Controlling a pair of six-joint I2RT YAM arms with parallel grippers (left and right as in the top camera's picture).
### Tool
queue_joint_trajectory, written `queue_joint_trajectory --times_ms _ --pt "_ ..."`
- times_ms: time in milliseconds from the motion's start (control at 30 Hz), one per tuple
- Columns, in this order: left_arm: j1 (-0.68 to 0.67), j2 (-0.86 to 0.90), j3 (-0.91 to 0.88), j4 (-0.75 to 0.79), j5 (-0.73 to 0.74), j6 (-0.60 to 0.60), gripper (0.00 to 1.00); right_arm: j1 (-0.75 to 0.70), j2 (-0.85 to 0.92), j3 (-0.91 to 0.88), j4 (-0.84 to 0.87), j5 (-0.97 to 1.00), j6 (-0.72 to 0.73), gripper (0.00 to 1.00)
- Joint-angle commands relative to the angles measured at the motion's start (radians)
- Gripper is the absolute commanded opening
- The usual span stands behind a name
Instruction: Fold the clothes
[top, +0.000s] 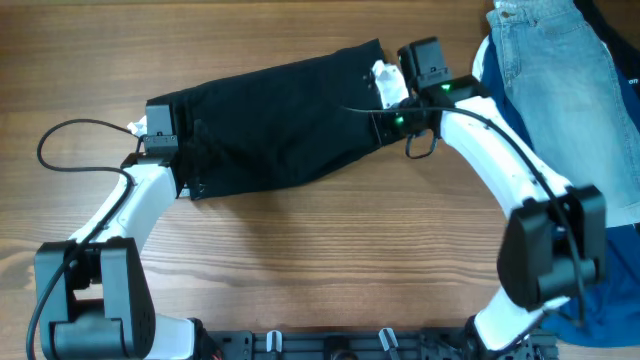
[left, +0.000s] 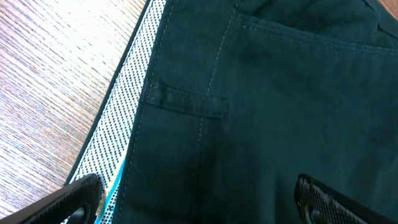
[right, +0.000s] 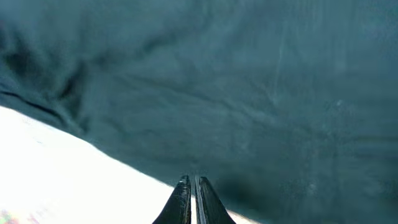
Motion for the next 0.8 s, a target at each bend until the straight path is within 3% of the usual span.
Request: queue_joint_trajectory --times_ms 0,267,567,667,767 --pt "0.005 -0.015 0.007 -0.003 0.009 0.016 1.0 -0.011 0.099 -0.016 0.04 -0.015 -0.008 0.04" --pt "0.005 -0.015 0.007 -0.004 0.005 0.016 1.0 -0.122 0.266 -0.016 0.114 0.037 0.051 0.04" --pt "0.005 -0.015 0.007 -0.003 -0.002 0.018 1.0 -0.282 0.222 0.022 0.155 -0.126 0.039 0.04" --pt "0.005 -0.035 0.007 -0.003 0.024 0.021 1.0 -0.278 0.13 0.121 0.158 -0.145 0.006 0.07" --pt "0.005 -0.056 0.007 0.01 0.059 0.032 1.0 -0.277 0.111 0.183 0.251 -0.15 -0.048 0.24"
